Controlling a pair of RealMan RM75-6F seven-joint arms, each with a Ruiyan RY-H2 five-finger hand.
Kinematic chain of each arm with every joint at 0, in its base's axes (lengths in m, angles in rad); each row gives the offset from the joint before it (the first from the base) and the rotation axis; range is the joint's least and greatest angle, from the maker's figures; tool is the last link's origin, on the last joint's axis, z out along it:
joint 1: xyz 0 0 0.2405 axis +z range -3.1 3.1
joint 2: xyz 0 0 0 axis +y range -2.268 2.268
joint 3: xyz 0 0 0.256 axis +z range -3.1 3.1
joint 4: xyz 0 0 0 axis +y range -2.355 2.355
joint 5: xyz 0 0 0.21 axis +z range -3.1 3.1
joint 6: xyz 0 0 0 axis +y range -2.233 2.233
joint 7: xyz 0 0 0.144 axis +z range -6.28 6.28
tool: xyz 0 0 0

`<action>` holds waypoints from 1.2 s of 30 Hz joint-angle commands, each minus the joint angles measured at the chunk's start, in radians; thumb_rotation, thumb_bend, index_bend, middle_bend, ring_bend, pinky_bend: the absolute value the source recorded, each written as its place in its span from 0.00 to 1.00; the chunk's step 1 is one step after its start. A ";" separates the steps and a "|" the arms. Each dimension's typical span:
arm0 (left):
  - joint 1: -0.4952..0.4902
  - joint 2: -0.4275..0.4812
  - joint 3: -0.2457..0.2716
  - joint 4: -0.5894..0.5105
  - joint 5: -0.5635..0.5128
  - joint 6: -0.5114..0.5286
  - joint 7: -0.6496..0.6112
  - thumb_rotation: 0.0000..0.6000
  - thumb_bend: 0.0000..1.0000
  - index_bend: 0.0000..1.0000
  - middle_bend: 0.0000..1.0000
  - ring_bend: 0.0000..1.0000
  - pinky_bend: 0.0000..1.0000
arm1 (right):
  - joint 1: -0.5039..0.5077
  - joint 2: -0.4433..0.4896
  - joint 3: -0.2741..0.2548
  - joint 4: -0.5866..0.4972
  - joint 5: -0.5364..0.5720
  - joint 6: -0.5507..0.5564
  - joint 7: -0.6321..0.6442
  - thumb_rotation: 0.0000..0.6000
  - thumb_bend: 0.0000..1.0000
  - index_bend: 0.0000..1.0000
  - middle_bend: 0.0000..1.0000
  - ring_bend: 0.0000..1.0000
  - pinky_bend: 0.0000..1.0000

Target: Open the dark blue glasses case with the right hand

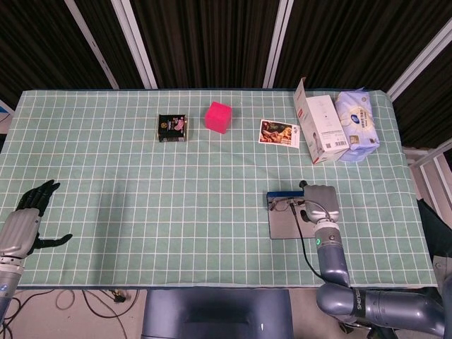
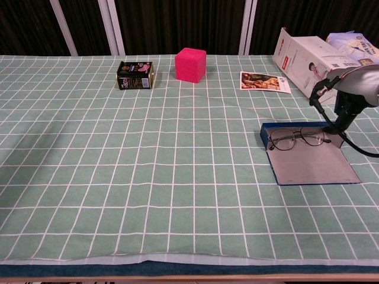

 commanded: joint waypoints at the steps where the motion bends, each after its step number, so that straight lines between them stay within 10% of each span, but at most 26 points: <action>1: 0.000 -0.005 0.002 0.006 0.005 0.003 0.010 1.00 0.00 0.00 0.00 0.00 0.00 | -0.001 -0.001 0.025 0.059 0.005 -0.066 0.042 1.00 0.37 0.30 0.95 1.00 1.00; 36: -0.009 -0.044 0.014 0.056 0.053 0.027 0.075 1.00 0.00 0.00 0.00 0.00 0.00 | 0.115 -0.063 0.083 0.272 0.278 -0.242 0.028 1.00 0.43 0.39 0.95 1.00 1.00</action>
